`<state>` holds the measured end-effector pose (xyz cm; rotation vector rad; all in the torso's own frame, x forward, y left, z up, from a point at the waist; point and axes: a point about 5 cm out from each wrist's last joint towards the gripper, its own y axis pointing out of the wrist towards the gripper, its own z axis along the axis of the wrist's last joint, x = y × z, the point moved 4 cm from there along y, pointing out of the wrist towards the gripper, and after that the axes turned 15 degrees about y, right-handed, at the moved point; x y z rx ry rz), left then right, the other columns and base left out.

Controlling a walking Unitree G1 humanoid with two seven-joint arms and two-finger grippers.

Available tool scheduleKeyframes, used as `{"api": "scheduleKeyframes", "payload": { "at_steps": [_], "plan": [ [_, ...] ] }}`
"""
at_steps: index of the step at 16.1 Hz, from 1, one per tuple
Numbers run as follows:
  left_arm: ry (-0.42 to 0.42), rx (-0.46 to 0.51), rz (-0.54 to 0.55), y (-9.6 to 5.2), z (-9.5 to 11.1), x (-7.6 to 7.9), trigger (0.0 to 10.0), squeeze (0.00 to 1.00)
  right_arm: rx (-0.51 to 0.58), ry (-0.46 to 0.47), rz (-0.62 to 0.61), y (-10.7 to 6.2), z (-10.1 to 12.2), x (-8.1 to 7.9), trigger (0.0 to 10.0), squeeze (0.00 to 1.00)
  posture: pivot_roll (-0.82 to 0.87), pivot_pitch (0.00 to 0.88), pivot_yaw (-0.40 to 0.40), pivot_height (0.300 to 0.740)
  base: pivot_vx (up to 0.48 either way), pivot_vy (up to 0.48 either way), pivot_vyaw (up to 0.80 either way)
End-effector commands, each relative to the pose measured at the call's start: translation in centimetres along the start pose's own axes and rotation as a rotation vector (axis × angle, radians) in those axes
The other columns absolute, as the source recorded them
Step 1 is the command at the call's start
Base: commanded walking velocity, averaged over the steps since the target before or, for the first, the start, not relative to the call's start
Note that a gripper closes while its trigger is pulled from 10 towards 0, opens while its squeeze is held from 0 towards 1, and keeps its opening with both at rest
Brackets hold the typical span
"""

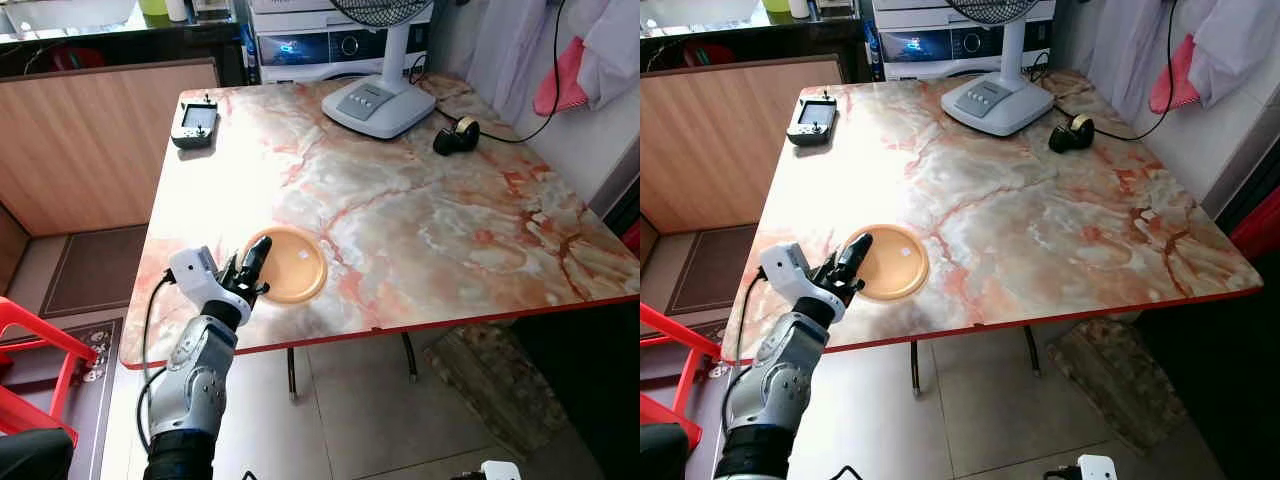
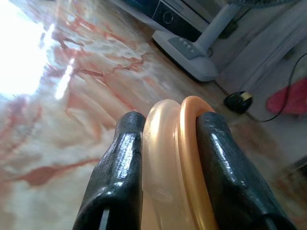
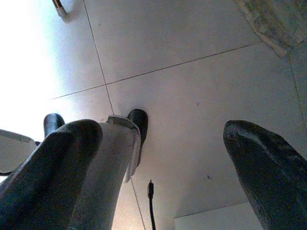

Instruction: Restocking fridge

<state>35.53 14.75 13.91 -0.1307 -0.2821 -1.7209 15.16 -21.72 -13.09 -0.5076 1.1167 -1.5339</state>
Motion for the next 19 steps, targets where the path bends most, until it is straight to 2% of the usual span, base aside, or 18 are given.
{"api": "scheduleKeyframes", "payload": {
  "at_steps": [1, 2, 4, 6, 9, 13, 19],
  "plan": [
    [0.064, 0.028, 0.002, -0.2, 1.1, 0.2, 10.0, 0.00, -0.009, 0.000, -0.007, -0.1, -0.4, 0.2, 10.0, 0.00, 0.08, 0.064, -0.023, 0.740, 0.000, 0.000, 0.00],
    [0.109, 0.038, 0.030, -0.5, 1.5, -0.1, 10.0, 0.00, -0.008, 0.003, -0.007, -0.1, -0.5, 0.1, 10.0, 0.00, 0.08, 0.062, -0.013, 0.740, 0.000, 0.000, 0.00],
    [0.275, 0.058, 0.078, -1.5, 2.6, -0.6, 10.0, 0.00, -0.001, 0.017, -0.017, -0.1, -0.5, 0.2, 10.0, 0.00, 0.08, 0.063, -0.012, 0.740, 0.000, 0.000, 0.00],
    [0.507, 0.063, 0.095, -2.0, 3.0, -1.1, 10.0, 0.00, 0.002, 0.024, -0.024, -0.1, -0.5, 0.2, 10.0, 0.00, 0.10, 0.065, -0.006, 0.740, 0.000, 0.000, 0.00],
    [0.615, 0.054, 0.082, -2.4, 2.5, -1.0, 10.0, 0.00, 0.009, 0.027, -0.030, -0.1, -0.5, 0.2, 10.0, 0.00, 0.09, 0.055, 0.005, 0.740, 0.000, 0.000, 0.00],
    [0.615, 0.063, 0.141, -2.3, 2.4, -1.4, 10.0, 0.00, 0.012, 0.038, -0.037, -0.1, -0.7, 0.2, 10.0, 0.00, 0.08, 0.040, 0.012, 0.740, 0.000, 0.000, 0.00],
    [0.649, 0.068, 0.141, -2.2, 2.3, -0.9, 10.0, 0.00, 0.016, 0.041, -0.035, -0.1, -0.7, 0.2, 10.0, 0.00, 0.09, 0.044, 0.009, 0.740, 0.000, 0.124, 0.00]
  ]
}}
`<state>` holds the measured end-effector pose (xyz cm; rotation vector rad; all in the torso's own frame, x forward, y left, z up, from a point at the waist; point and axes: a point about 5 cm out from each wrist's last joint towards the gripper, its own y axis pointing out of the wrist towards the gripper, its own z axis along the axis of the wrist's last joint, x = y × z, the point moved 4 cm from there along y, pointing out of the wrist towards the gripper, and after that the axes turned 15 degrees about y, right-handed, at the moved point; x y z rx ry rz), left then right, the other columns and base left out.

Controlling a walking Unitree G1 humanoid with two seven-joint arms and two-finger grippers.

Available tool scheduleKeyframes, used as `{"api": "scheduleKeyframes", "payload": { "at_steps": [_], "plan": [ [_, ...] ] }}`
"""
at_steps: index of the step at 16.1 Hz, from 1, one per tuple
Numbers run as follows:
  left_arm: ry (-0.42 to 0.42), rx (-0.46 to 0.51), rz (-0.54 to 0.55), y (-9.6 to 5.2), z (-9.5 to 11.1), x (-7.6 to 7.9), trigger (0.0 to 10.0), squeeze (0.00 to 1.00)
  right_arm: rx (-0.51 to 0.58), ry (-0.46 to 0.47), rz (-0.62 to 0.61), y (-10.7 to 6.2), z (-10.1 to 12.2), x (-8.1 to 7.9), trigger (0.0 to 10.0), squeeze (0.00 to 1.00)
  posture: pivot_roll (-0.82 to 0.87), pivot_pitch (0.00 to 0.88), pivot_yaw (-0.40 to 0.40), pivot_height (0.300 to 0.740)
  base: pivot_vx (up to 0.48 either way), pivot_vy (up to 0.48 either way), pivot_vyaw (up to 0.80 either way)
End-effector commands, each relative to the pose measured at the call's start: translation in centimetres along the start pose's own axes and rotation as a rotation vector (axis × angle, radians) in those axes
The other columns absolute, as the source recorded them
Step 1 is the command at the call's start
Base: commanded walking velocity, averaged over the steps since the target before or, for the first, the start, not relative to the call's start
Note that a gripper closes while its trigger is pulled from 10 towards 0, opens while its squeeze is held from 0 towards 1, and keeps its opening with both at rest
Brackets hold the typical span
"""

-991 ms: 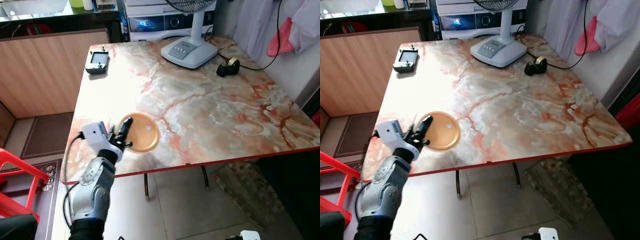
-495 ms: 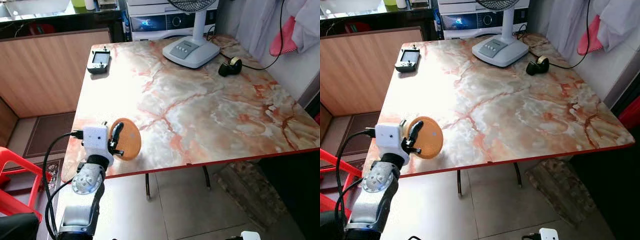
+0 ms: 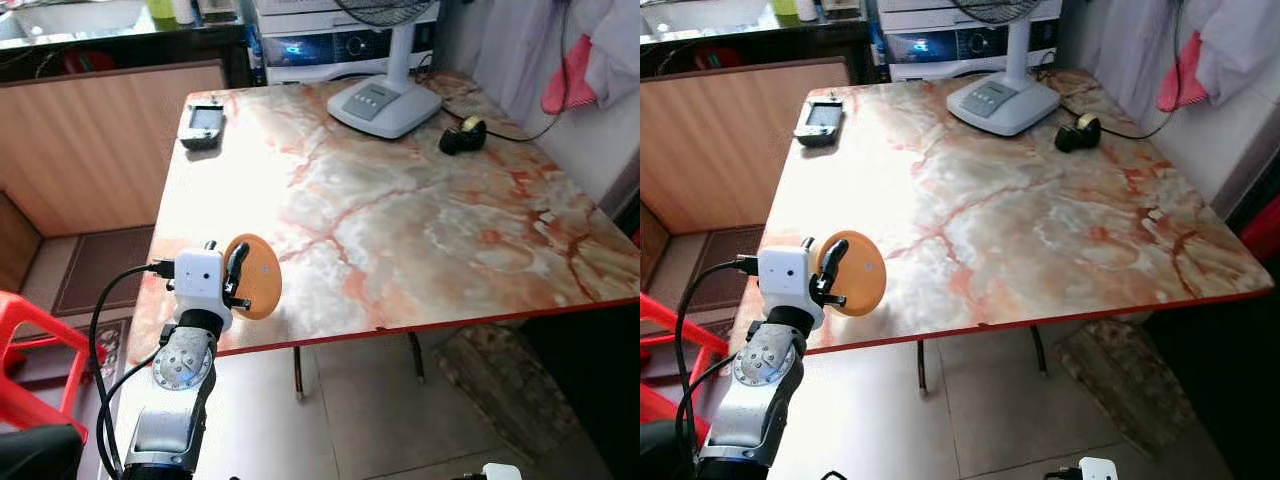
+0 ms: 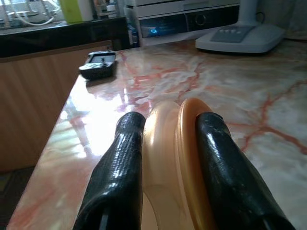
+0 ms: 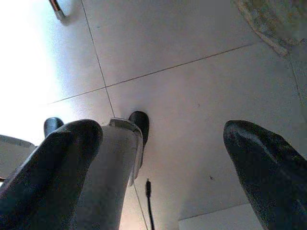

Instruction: Restocking fridge

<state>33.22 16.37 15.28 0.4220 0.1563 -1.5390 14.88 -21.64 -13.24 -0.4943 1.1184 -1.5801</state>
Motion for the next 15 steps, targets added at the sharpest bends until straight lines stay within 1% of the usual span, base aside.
{"api": "scheduleKeyframes", "payload": {
  "at_steps": [1, 5, 10, 15],
  "plan": [
    [0.010, 0.018, 0.020, 0.21, 0.27, -0.35, 10.0, 0.00, -0.003, 0.016, -0.006, -0.09, -0.40, 0.14, 10.0, 0.00, 0.09, 0.045, 0.009, 0.740, 0.000, 0.000, 0.00],
    [0.005, 0.025, 0.014, 0.29, 0.48, -0.24, 10.0, 0.00, -0.002, 0.020, -0.010, -0.08, -0.31, 0.21, 10.0, 0.00, 0.10, 0.050, 0.005, 0.740, 0.000, 0.000, 0.00],
    [-0.011, 0.021, 0.028, 0.28, 0.38, -0.27, 10.0, 0.00, 0.000, 0.017, -0.011, -0.09, -0.10, 0.33, 10.0, 0.00, 0.10, 0.053, -0.003, 0.740, 0.000, 0.278, 0.00],
    [-0.013, 0.021, 0.032, 0.32, 0.38, -0.28, 10.0, 0.00, 0.000, 0.016, -0.012, -0.09, -0.05, 0.37, 10.0, 0.00, 0.10, 0.052, -0.005, 0.740, 0.000, 0.456, 0.00]
  ]
}}
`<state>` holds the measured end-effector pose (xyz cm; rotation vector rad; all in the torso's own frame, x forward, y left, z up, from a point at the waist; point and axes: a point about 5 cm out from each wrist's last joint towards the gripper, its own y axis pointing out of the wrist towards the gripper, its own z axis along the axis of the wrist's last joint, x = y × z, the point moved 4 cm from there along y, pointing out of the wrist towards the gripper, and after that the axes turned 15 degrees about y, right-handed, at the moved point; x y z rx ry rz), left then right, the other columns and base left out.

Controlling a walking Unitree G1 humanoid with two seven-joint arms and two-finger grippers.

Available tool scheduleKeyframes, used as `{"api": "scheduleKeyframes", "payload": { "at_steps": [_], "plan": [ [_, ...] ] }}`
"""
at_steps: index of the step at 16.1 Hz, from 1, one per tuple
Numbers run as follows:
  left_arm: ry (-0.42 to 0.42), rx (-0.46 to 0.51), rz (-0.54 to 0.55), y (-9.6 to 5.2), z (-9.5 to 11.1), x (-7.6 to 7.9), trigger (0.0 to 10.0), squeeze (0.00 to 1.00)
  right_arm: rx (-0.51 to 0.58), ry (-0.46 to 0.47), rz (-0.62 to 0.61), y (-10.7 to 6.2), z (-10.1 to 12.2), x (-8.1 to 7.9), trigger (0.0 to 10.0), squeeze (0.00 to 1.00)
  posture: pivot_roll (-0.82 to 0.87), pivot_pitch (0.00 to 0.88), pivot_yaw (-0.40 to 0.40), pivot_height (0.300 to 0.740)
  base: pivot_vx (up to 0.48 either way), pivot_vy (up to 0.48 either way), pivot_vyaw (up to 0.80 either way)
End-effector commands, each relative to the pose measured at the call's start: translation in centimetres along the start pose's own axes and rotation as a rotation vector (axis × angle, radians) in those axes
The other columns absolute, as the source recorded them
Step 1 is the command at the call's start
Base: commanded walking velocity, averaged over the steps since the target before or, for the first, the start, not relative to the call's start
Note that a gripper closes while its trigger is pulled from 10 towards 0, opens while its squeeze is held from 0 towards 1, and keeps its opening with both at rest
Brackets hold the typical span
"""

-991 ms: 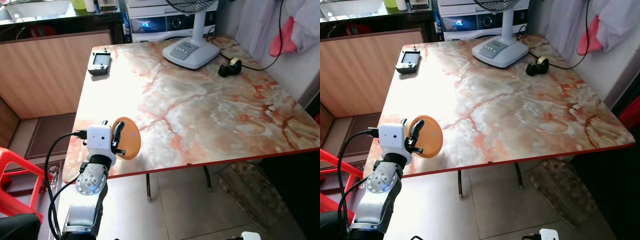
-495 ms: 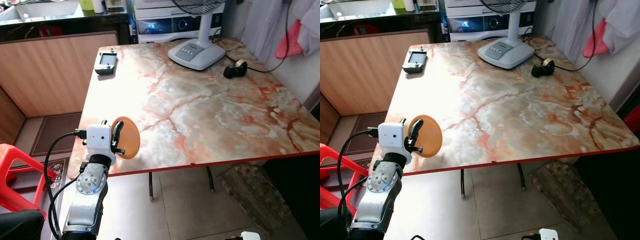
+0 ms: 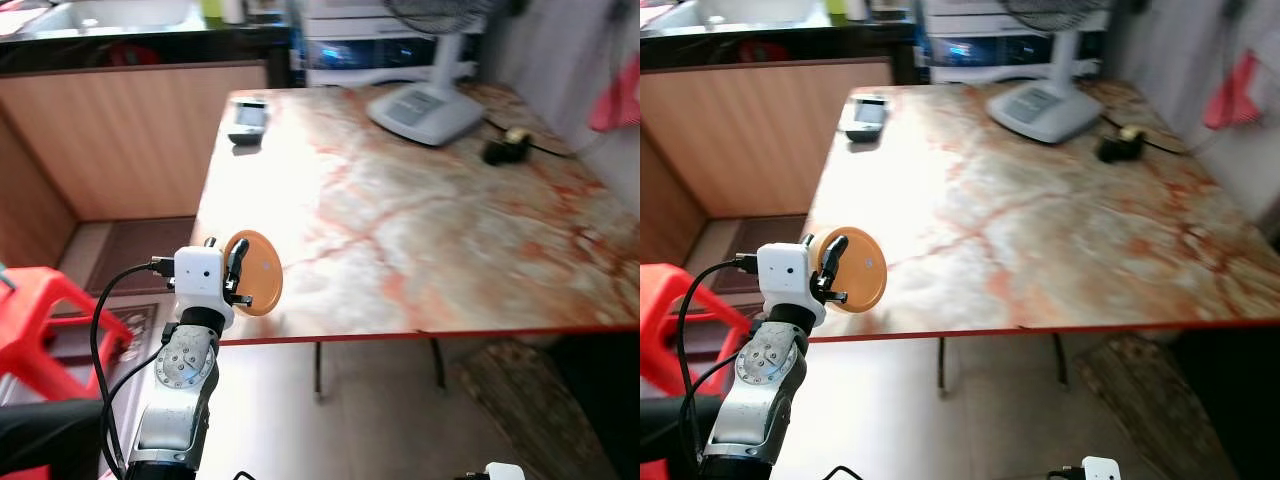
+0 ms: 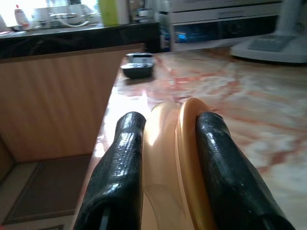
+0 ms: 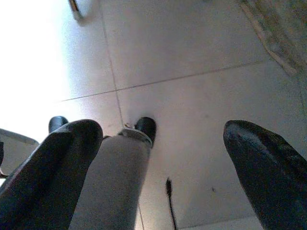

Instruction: Restocking fridge

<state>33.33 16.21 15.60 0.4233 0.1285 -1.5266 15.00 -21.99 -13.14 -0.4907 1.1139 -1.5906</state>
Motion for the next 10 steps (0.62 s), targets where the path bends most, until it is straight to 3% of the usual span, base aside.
{"api": "scheduleKeyframes", "payload": {
  "at_steps": [1, 10],
  "plan": [
    [0.001, 0.006, 0.015, 0.17, 0.06, -0.33, 10.0, 0.00, -0.007, 0.013, -0.006, -0.06, -0.33, 0.12, 10.0, 0.00, 0.10, 0.053, -0.004, 0.740, 0.000, 0.480, 0.00],
    [0.000, 0.011, 0.022, 0.41, 0.15, -0.46, 10.0, 0.00, -0.007, 0.011, -0.006, -0.03, -0.27, 0.08, 10.0, 0.00, 0.10, 0.050, -0.006, 0.740, 0.000, 0.480, 0.00]
  ]
}}
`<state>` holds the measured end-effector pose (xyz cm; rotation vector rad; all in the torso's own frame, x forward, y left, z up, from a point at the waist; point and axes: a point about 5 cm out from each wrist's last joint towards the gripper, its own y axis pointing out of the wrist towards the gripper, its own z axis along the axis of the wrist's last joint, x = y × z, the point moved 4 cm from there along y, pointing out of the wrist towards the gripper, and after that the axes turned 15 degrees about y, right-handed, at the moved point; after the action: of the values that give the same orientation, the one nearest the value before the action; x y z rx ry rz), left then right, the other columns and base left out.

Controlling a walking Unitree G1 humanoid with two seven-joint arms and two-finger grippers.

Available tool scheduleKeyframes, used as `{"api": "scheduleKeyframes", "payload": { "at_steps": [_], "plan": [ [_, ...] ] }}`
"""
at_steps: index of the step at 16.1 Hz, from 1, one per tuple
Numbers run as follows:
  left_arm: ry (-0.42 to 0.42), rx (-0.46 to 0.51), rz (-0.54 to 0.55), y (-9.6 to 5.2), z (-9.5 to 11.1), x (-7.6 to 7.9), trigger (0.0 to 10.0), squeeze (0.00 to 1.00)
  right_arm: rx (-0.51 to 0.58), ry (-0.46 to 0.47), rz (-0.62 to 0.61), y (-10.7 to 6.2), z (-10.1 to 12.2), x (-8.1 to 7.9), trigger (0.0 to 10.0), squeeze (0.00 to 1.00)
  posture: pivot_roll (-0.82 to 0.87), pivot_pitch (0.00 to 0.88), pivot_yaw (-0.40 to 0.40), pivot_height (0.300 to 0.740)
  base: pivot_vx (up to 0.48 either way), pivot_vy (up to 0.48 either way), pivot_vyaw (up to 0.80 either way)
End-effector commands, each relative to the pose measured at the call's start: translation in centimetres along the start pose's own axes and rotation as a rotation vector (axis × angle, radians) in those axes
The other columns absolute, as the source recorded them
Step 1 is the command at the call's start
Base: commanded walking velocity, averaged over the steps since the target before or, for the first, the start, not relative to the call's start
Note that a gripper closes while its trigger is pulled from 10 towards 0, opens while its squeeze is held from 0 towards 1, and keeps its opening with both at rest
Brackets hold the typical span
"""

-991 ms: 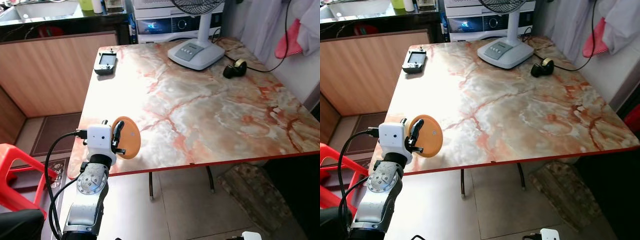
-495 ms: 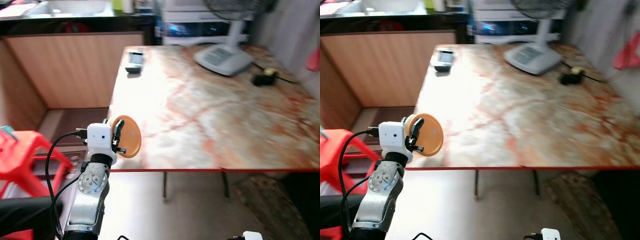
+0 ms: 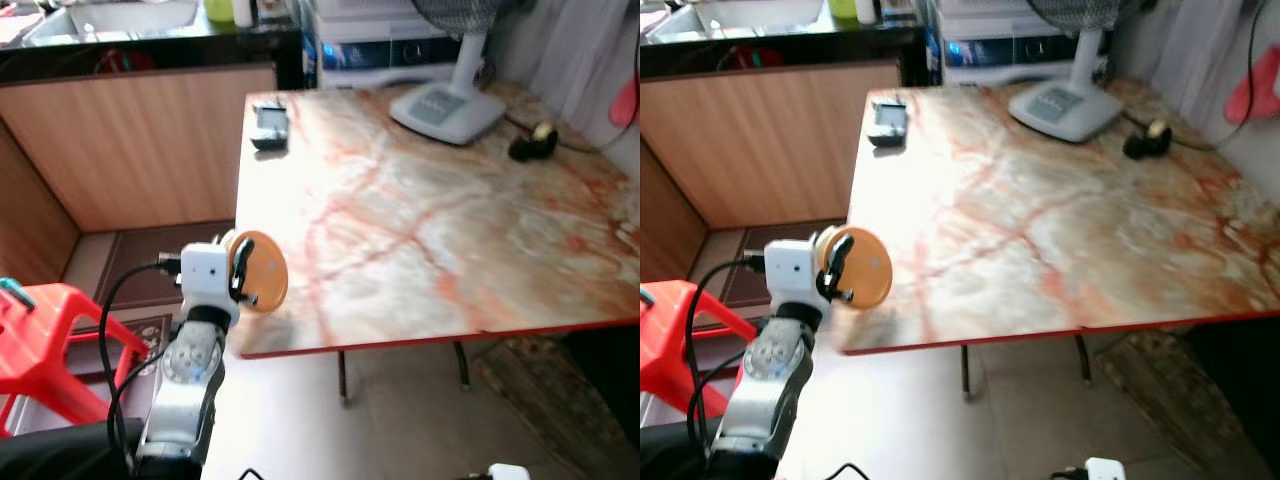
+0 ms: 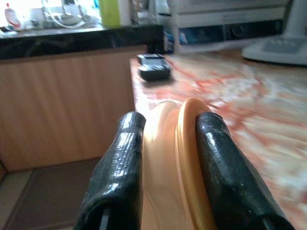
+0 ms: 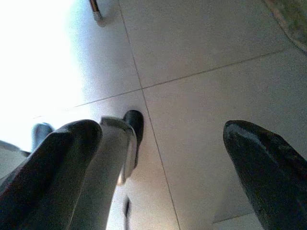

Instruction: Restocking fridge

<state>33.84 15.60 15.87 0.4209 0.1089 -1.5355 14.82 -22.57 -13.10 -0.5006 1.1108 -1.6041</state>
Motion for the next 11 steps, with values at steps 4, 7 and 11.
{"api": "scheduleKeyframes", "payload": {
  "at_steps": [4, 7, 11],
  "plan": [
    [0.014, 0.016, -0.008, 0.0, 0.0, -0.4, 10.0, 0.00, -0.015, 0.004, 0.002, 0.1, -0.4, -0.4, 10.0, 0.00, 0.10, 0.045, -0.006, 0.740, 0.000, 0.091, -0.20],
    [-0.005, 0.040, -0.039, 0.0, 0.7, 0.2, 10.0, 0.00, -0.018, 0.004, 0.004, 0.1, -0.4, -0.5, 10.0, 0.00, 0.10, 0.044, -0.005, 0.740, 0.000, 0.000, -0.80],
    [0.002, 0.078, -0.055, 0.4, 1.6, 0.5, 10.0, 0.00, -0.021, 0.005, 0.007, 0.1, -0.4, -0.6, 10.0, 0.00, 0.10, 0.041, -0.002, 0.740, 0.000, 0.000, -0.80]
  ]
}}
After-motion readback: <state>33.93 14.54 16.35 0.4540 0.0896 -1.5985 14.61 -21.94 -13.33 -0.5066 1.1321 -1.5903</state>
